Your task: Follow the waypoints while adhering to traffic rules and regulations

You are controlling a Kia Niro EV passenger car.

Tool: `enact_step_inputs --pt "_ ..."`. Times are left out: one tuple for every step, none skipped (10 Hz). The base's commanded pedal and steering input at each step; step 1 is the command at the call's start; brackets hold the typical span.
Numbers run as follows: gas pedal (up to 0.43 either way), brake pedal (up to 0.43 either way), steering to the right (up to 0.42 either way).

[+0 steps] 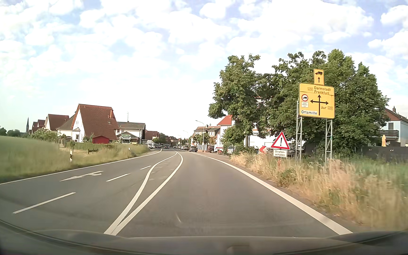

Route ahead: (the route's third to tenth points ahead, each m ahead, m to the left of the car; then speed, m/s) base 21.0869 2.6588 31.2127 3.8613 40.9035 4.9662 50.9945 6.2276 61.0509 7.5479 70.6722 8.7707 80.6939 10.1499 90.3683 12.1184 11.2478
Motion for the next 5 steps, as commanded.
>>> enact_step_inputs --pt "0.028 0.030 -0.012" --pt "0.028 0.024 -0.012" --pt "0.028 0.030 -0.012" --pt "0.028 0.030 -0.011" --pt "0.028 0.030 -0.011"
